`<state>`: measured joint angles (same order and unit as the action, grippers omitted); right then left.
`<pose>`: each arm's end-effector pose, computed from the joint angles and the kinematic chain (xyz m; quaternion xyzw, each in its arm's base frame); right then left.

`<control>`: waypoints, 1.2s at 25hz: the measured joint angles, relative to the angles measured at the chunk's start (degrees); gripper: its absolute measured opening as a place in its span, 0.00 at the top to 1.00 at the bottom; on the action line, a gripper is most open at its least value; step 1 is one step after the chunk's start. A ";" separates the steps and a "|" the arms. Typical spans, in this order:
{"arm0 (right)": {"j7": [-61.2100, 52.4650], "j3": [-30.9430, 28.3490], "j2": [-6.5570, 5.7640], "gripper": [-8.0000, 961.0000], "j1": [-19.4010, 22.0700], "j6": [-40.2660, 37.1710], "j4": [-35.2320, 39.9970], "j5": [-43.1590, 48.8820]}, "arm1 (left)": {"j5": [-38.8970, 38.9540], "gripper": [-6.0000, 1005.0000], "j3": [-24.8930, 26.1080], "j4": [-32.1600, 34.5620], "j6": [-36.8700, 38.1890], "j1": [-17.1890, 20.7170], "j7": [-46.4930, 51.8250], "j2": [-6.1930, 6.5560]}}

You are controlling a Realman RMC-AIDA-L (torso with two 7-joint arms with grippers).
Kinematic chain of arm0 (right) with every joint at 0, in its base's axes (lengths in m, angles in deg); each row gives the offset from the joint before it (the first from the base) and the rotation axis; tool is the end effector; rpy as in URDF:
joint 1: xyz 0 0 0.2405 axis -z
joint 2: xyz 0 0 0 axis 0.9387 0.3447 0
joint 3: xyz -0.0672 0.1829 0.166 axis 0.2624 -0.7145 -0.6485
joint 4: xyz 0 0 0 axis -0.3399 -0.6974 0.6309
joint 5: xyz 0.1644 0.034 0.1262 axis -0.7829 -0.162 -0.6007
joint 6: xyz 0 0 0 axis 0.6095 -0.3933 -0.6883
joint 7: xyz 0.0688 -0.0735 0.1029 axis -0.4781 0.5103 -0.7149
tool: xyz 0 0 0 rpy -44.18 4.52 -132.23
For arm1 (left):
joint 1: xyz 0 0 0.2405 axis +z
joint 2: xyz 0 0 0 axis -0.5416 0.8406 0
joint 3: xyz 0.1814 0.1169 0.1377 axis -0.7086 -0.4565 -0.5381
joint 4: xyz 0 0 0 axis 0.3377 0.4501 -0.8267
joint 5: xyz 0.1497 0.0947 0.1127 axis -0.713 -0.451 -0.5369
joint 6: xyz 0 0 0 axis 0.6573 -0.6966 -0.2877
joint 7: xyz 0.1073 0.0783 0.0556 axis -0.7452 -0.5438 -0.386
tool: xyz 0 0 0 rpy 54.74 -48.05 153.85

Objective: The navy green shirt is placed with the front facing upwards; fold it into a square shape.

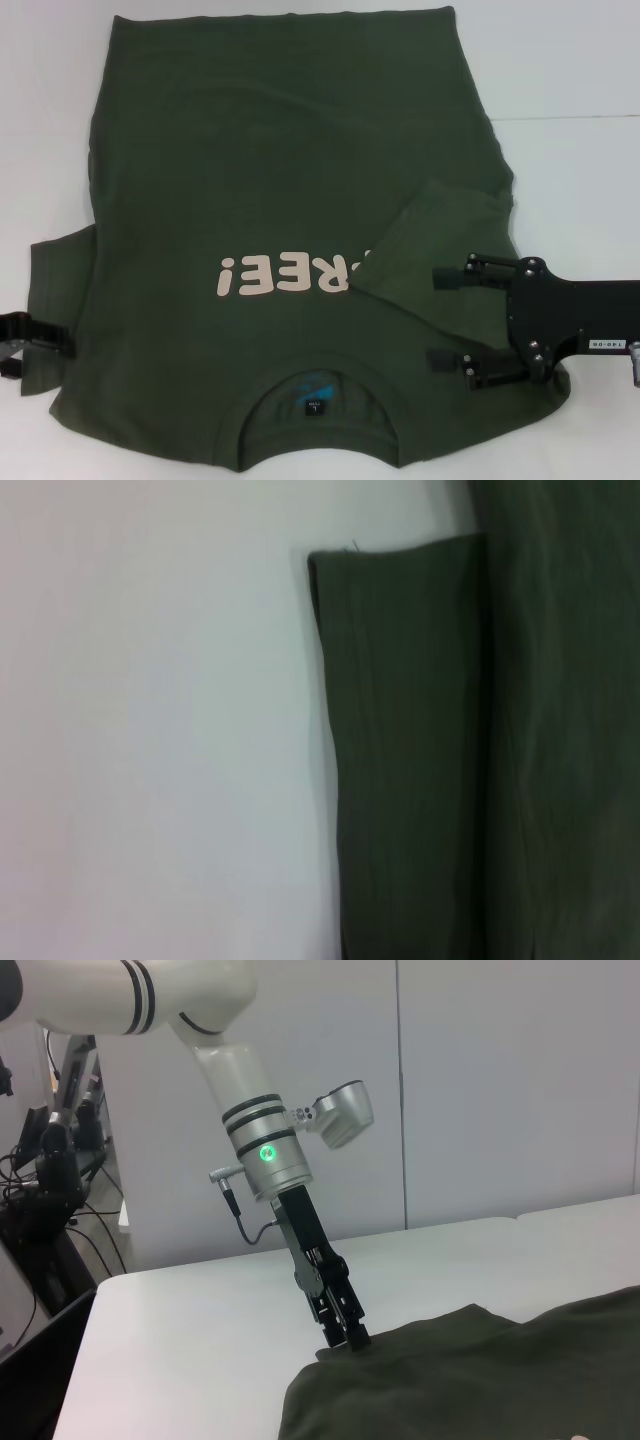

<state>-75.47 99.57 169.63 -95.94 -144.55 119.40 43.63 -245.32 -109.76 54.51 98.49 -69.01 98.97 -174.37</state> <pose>0.2464 0.3011 0.0129 -0.9598 0.0883 0.2527 0.0840 -0.3270 0.3438 0.0725 -0.6724 -0.7034 0.0457 0.2258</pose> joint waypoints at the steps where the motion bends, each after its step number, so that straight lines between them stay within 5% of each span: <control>1: 0.00 0.00 0.00 0.02 -0.01 0.03 -0.01 0.00 | 0.00 0.20 -0.03 0.00 0.03 -0.09 0.25 0.09; 30: 0.22 0.00 0.00 0.02 0.18 0.15 -0.61 0.06 | -0.10 0.20 -2.19 -0.22 -0.07 -0.09 2.06 0.50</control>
<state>-75.25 99.57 169.63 -95.76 -144.40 118.78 43.69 -245.42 -111.96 54.29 98.42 -69.10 101.03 -173.86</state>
